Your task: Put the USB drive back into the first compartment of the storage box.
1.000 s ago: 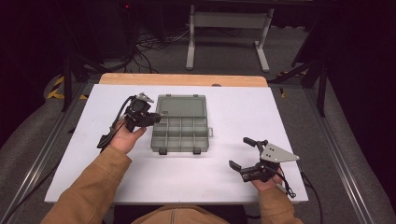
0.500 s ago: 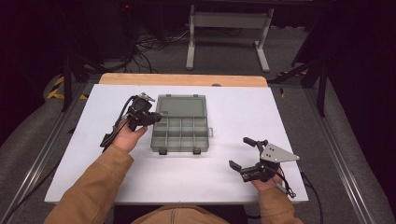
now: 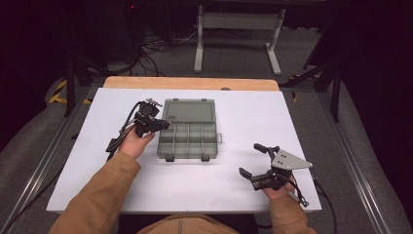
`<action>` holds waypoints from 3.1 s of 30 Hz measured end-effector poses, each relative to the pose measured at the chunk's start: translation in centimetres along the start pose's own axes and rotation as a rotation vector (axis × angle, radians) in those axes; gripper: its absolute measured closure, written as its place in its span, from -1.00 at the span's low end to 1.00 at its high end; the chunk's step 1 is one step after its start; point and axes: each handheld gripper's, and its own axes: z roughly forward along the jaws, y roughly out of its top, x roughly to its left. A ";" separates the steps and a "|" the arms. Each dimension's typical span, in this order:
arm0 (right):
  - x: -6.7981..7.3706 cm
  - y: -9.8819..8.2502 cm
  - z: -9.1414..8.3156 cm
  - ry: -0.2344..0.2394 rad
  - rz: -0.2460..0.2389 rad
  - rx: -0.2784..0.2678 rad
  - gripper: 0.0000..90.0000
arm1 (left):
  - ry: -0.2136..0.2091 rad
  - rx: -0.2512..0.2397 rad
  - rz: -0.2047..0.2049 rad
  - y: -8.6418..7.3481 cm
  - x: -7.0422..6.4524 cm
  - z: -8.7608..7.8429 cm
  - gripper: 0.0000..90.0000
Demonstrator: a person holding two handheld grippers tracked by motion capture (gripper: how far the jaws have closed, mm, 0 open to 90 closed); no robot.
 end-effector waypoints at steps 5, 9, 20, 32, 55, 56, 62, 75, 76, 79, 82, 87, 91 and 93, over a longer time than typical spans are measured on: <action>0.0 0.0 0.0 0.001 0.000 -0.001 -0.95 | -0.002 0.014 -0.010 -0.1 -0.1 0.4 0.74; 0.0 0.0 0.0 0.001 -0.001 -0.001 -0.95 | 0.002 0.024 -0.002 -0.1 -0.1 0.6 0.74; 0.0 0.0 0.0 0.003 -0.003 -0.003 -0.95 | -0.003 0.068 -0.005 -0.2 0.0 1.5 0.74; 0.0 0.0 0.0 0.003 -0.002 -0.003 -0.95 | -0.010 0.096 -0.002 -0.3 -0.1 1.8 0.74; 0.0 0.0 0.0 0.002 0.000 -0.005 -0.95 | -0.054 0.048 0.045 -0.1 -0.5 0.7 0.50; 0.0 0.0 0.0 0.001 0.000 -0.004 -0.95 | -0.066 0.042 0.055 -0.1 -0.5 0.6 0.42; -0.1 0.0 0.0 0.001 0.000 -0.005 -0.95 | -0.144 -0.026 0.061 -0.1 -0.8 -0.8 -0.07; 0.0 0.0 0.0 0.002 -0.001 -0.004 -0.95 | -0.181 -0.122 0.089 -0.2 -1.9 -3.7 -0.77; 0.0 0.0 0.0 0.002 -0.001 -0.004 -0.95 | -0.182 -0.123 0.095 -0.3 -2.0 -3.8 -0.80; 0.0 0.0 0.0 0.002 -0.003 -0.003 -0.95 | -0.183 -0.132 0.112 -0.5 -2.3 -4.5 -0.85; 0.0 0.0 0.0 0.002 -0.002 -0.003 -0.95 | -0.189 -0.142 0.128 -0.8 -2.9 -5.3 -0.91; 0.0 -0.1 -0.1 -0.001 -0.003 -0.005 -0.95 | -0.192 -0.198 0.161 -1.9 -3.7 -6.9 -0.93; 0.0 -0.1 -0.2 -0.003 -0.002 -0.007 -0.95 | -0.201 -0.247 0.181 -3.0 -4.1 -8.2 -0.94; 0.1 -0.1 -0.1 -0.001 -0.002 -0.006 -0.95 | -0.211 -0.270 0.188 -3.4 -4.2 -8.7 -0.95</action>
